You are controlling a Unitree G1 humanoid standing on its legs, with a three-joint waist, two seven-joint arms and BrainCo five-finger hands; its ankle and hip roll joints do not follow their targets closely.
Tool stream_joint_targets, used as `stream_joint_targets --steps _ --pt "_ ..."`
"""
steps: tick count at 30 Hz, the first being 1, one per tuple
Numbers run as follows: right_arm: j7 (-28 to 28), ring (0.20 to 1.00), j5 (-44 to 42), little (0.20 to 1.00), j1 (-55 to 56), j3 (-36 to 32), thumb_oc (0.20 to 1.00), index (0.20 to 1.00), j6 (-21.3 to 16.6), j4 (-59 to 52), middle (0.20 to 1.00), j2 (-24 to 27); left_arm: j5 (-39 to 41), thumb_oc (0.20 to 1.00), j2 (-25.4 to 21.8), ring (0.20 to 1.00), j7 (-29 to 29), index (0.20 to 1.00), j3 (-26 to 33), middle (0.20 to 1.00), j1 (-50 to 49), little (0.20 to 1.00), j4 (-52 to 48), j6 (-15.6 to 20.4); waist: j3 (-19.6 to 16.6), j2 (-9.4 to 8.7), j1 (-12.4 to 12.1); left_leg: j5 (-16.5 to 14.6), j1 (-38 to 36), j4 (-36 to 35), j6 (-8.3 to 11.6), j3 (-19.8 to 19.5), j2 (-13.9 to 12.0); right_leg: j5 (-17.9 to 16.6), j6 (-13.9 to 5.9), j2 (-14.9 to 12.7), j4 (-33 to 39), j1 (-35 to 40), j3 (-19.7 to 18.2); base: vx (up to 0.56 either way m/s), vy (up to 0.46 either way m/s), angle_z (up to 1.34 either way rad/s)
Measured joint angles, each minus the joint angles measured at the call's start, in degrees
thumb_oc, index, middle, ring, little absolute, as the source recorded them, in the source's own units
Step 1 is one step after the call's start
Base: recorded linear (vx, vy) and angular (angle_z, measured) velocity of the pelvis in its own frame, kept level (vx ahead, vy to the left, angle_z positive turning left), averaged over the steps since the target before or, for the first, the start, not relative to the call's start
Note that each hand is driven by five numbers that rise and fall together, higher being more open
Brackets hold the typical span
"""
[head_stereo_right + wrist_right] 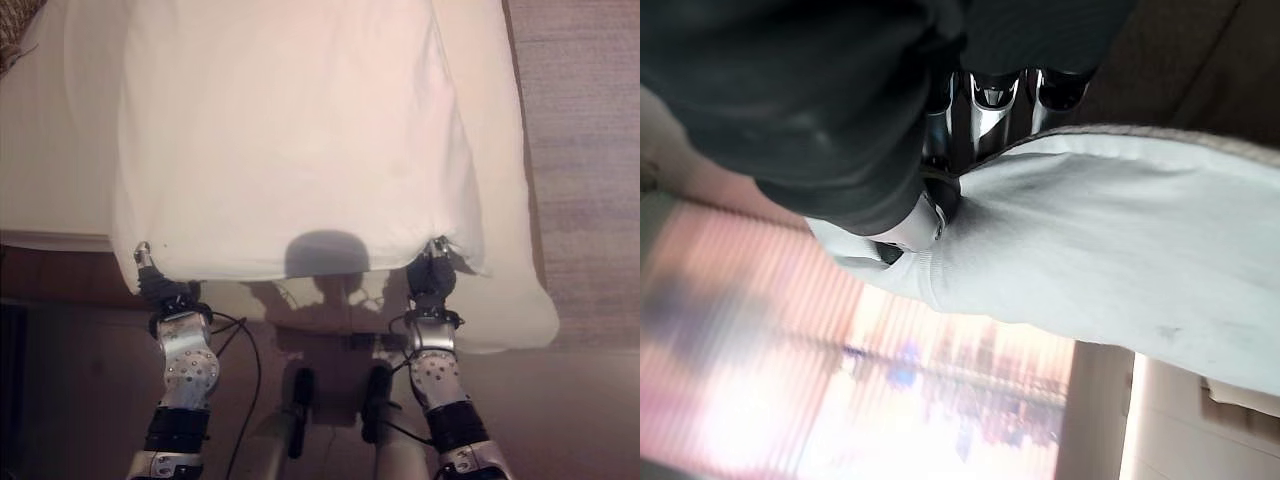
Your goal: Make the bed
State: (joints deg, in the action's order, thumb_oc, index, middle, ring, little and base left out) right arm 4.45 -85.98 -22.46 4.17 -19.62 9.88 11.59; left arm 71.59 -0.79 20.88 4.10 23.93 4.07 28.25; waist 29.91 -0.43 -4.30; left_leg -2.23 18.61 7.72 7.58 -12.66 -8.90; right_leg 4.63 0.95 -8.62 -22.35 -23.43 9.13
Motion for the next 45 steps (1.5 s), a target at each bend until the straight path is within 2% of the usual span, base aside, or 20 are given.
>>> stream_joint_targets --steps 2,3,4,5,8,12,13,14,15,17,18,21,30,33,35,40,41,42,43,45 --pt "0.1 0.200 0.5 0.200 -0.3 0.0 0.200 0.200 0.1 -0.5 0.200 0.2 0.0 0.200 0.3 0.200 -0.2 0.200 0.1 0.200 -1.5 0.200 0.1 1.1 -0.2 0.22 0.2 1.0 -0.3 -1.9 0.11 -1.0 0.0 -0.3 -1.65 -0.6 -1.1 -1.5 -1.8 -0.09 0.651 -0.61" --pt "0.1 0.200 1.0 0.200 -0.4 0.1 0.200 0.200 0.1 -1.1 0.200 1.6 0.0 0.200 1.3 0.200 -0.5 0.200 -0.4 0.200 -2.4 0.200 0.2 1.4 -0.9 1.00 0.1 3.9 0.8 0.6 -3.18 2.4 2.2 -0.1 -2.99 -2.2 -2.2 -3.1 -0.1 -0.05 0.591 -0.78" --pt "0.0 0.200 1.0 0.200 -0.2 0.1 0.200 0.200 0.2 -1.0 0.200 2.1 0.1 0.200 1.8 0.200 -0.7 0.200 -0.5 0.200 -3.0 0.200 0.2 1.4 -1.4 1.78 0.1 3.4 1.2 2.0 -0.91 4.3 2.3 0.0 -3.68 -2.3 -2.9 -3.9 0.9 -0.03 0.571 -0.27" --pt "0.2 0.200 1.4 0.200 1.4 -0.6 0.200 0.200 0.3 -1.0 0.200 2.8 0.1 0.200 2.6 0.200 -2.1 0.200 -1.3 0.200 -2.4 0.200 2.7 1.6 -1.5 1.32 1.1 2.9 3.6 5.2 1.56 4.7 5.3 -0.4 -5.39 -5.9 -3.9 -4.7 1.1 0.00 0.408 0.17" --pt "0.0 0.200 1.6 0.200 3.9 -2.0 0.200 0.200 0.3 -1.0 0.200 1.9 1.4 0.200 2.3 0.200 -2.5 0.200 -4.0 0.200 -3.7 0.200 4.1 1.3 -2.4 0.76 1.5 0.1 7.0 10.1 -3.54 6.1 10.8 -4.0 -9.22 -10.0 1.8 -4.5 -1.7 0.01 0.491 0.10" --pt "0.0 0.200 2.3 0.200 5.0 -1.2 0.200 0.200 0.3 -1.1 0.200 -1.0 1.1 0.200 0.1 0.200 -2.8 0.200 -3.3 0.200 -4.3 0.200 4.3 1.3 -2.7 0.42 0.7 -0.9 8.0 13.6 -7.11 11.0 13.9 -11.6 -8.83 -12.2 12.3 1.0 -1.8 0.01 0.512 -0.30" --pt "0.0 0.200 2.3 0.200 5.7 -1.2 0.200 0.200 0.3 -1.1 0.200 -1.2 1.1 0.200 -0.3 0.200 -2.8 0.200 -3.7 0.200 -4.2 0.200 4.0 1.2 -2.9 0.75 1.5 -1.3 8.0 14.1 -8.31 10.7 14.8 -11.3 -8.91 -11.8 12.1 1.8 -3.1 -0.08 0.448 0.27" --pt "0.0 0.200 2.3 0.200 6.1 -1.2 0.200 0.200 0.3 -1.0 0.200 -1.7 1.0 0.200 -0.6 0.200 -3.0 0.200 -4.6 0.200 -4.4 0.200 3.3 1.2 -3.2 0.31 1.8 -1.4 7.9 13.0 -9.11 10.0 14.1 -6.1 -10.49 -8.4 7.1 -0.2 -6.9 -0.08 0.239 0.18" --pt "0.0 0.200 2.3 0.200 6.8 -0.4 0.200 0.200 0.3 -1.1 0.200 -2.5 1.0 0.200 -2.0 0.200 -3.2 0.200 -4.7 0.200 -5.5 0.200 2.0 1.1 -4.0 -0.82 1.5 0.0 7.9 10.8 -9.26 10.6 13.5 -2.1 -9.77 -2.9 1.4 -3.3 -7.5 -0.07 0.170 -0.08" --pt "0.0 0.200 2.5 0.200 6.9 0.4 0.200 0.200 0.4 -1.1 0.200 -2.4 0.7 0.200 -2.7 0.200 -3.3 0.200 -4.6 0.200 -6.9 0.200 1.7 0.9 -4.6 -1.83 1.4 1.0 7.4 8.8 -9.52 11.5 13.4 1.2 -6.77 1.2 -0.8 -5.2 -6.5 0.00 0.086 -0.19" --pt "0.0 0.200 2.8 0.200 7.4 0.7 0.200 0.200 0.3 -1.1 0.200 -1.8 -1.1 0.200 -2.6 0.200 -3.0 0.200 -4.6 0.200 -9.0 0.200 1.2 0.4 -4.8 -1.59 2.3 2.0 5.9 6.3 -9.69 10.8 13.9 1.9 -5.17 4.7 -0.6 -4.5 -9.4 0.03 0.020 -0.02" --pt "-0.1 0.200 3.3 0.200 9.5 0.9 0.200 0.200 0.1 -1.4 0.200 -1.3 -1.6 0.200 -2.0 0.200 -2.3 0.200 -5.1 0.200 -10.2 0.200 0.8 -0.2 -4.9 -1.82 2.8 3.2 4.1 3.6 -9.28 8.7 14.4 2.7 -3.46 8.7 0.4 -2.9 -12.1 0.02 0.019 0.07" --pt "-1.4 0.200 5.7 0.200 9.0 1.3 0.200 0.200 0.1 -1.5 0.200 -0.9 -3.2 0.200 -1.9 0.200 -1.7 0.200 -5.1 0.200 -13.2 0.200 0.3 -1.3 -5.0 -0.84 3.2 4.0 1.8 -0.1 -8.26 9.9 13.1 1.0 -0.39 9.5 4.5 -0.5 -11.6 -0.02 -0.105 -0.04" --pt "-2.5 0.200 6.6 0.200 10.3 0.8 0.200 0.200 -0.4 -0.8 0.200 0.8 -3.2 0.200 -0.3 0.200 -1.8 0.200 -6.2 0.200 -11.7 0.200 0.4 -2.1 -4.2 0.74 3.3 5.4 3.8 4.8 -5.08 9.5 14.5 2.4 -0.29 7.9 1.8 0.1 -9.0 -0.05 -0.117 0.59" --pt "-2.9 0.200 6.6 0.200 10.5 1.1 0.200 0.200 -0.3 -0.4 0.200 0.7 -3.2 0.200 -0.4 0.200 -2.0 0.200 -6.3 0.200 -11.4 0.200 0.2 -2.1 -4.2 0.80 3.2 5.5 3.3 5.3 -4.90 9.6 14.8 4.1 0.26 7.3 -0.2 0.4 -8.1 -0.01 -0.093 0.36" --pt "-3.4 0.200 6.7 0.200 8.3 1.0 0.200 0.200 -0.3 -0.6 0.200 1.7 -3.3 0.200 -0.6 0.200 -2.0 0.200 -5.3 0.200 -9.4 0.200 0.0 -2.5 -4.2 0.32 2.7 6.8 4.6 5.2 -3.41 5.6 13.9 4.4 3.93 5.6 -2.5 -2.0 -6.5 0.01 0.050 0.06" --pt "-3.5 0.200 6.7 0.200 8.7 0.9 0.200 0.200 -0.4 -1.1 0.200 1.7 -3.4 0.200 -0.7 0.200 -1.7 0.200 -4.6 0.200 -8.5 0.200 -0.1 -2.6 -4.6 -0.62 1.7 3.5 6.4 7.1 -3.07 2.8 10.6 3.3 4.41 4.6 -1.2 -2.7 -3.1 0.04 0.132 -0.25" --pt "-3.5 0.200 6.7 0.200 8.8 1.0 0.200 0.200 -0.3 -1.1 0.200 1.7 -3.4 0.200 -0.7 0.200 -1.6 0.200 -4.0 0.200 -8.0 0.200 -0.2 -2.5 -4.6 -0.83 1.5 3.1 6.2 6.4 -2.45 2.7 8.1 2.9 4.81 4.6 -0.5 -2.7 -1.6 0.02 0.296 -0.15" --pt "-3.6 0.200 6.8 0.200 9.1 1.0 0.200 0.200 -0.4 -1.0 0.200 1.8 -3.4 0.200 -0.3 0.200 -1.2 0.200 -3.2 0.200 -7.6 0.200 0.0 -2.5 -4.5 -0.76 2.1 2.8 5.7 3.7 -1.41 2.8 2.5 3.0 5.03 4.6 -0.6 -2.5 -0.5 0.00 0.317 0.02" --pt "-3.6 0.200 6.8 0.200 9.7 1.0 0.200 0.200 -0.4 -1.0 0.200 2.3 -3.6 0.200 0.1 0.200 -1.0 0.200 -3.3 0.200 -7.7 0.200 0.0 -2.6 -4.6 -0.75 2.0 2.6 3.7 -2.0 -0.50 4.7 -3.7 3.2 4.89 4.8 -1.1 -2.4 0.8 -0.06 0.419 0.08"
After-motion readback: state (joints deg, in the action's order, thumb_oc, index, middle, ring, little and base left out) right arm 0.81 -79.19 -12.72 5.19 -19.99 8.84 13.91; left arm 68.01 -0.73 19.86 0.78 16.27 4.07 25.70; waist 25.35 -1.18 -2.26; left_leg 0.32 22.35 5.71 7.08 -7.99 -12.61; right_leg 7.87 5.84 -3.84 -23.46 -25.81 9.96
